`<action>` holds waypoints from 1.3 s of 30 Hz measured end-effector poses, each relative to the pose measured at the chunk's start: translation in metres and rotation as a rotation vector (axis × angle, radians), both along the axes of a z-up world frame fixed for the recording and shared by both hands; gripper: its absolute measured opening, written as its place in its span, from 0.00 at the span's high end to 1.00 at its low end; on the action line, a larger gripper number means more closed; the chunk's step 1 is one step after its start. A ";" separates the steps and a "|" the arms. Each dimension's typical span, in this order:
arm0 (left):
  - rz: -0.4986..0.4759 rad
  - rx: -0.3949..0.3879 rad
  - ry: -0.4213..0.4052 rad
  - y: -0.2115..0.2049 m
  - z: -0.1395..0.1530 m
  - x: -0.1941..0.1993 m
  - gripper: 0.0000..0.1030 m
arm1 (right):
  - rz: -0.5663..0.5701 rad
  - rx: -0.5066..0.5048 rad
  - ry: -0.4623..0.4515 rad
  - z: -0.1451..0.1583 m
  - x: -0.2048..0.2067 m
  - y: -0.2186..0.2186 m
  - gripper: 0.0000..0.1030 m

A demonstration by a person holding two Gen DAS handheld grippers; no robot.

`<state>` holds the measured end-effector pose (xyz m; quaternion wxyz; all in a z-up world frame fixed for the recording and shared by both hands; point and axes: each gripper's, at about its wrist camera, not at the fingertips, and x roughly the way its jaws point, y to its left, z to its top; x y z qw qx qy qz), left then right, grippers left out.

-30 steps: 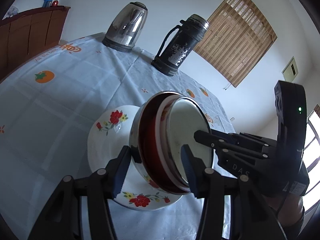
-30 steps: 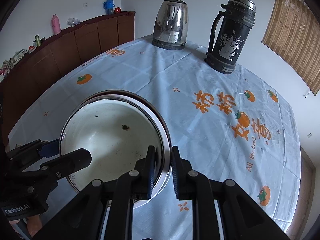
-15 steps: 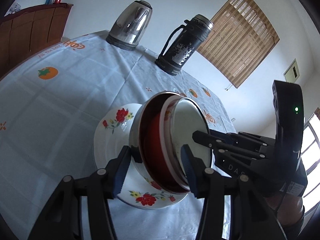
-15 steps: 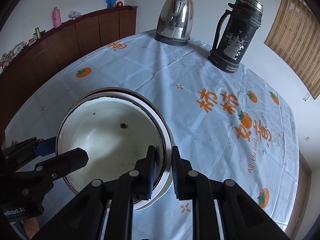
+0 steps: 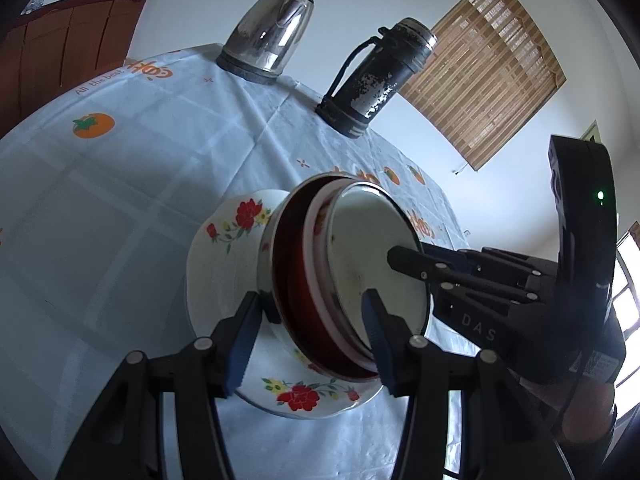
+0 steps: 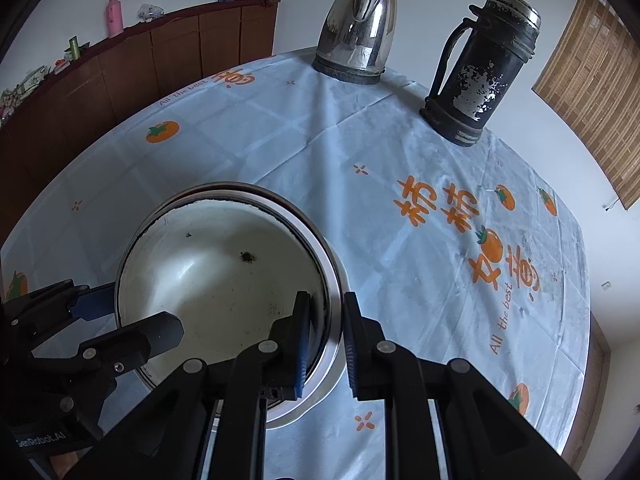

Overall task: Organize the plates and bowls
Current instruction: 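Lower the bowl stack onto the red-flower plate with both tools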

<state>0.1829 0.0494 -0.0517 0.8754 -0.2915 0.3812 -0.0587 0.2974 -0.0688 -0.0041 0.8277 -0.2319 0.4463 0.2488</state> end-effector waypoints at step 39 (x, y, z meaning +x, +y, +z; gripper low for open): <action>-0.024 0.027 -0.058 0.006 -0.003 0.009 0.50 | -0.036 0.087 -0.022 -0.012 0.005 -0.008 0.80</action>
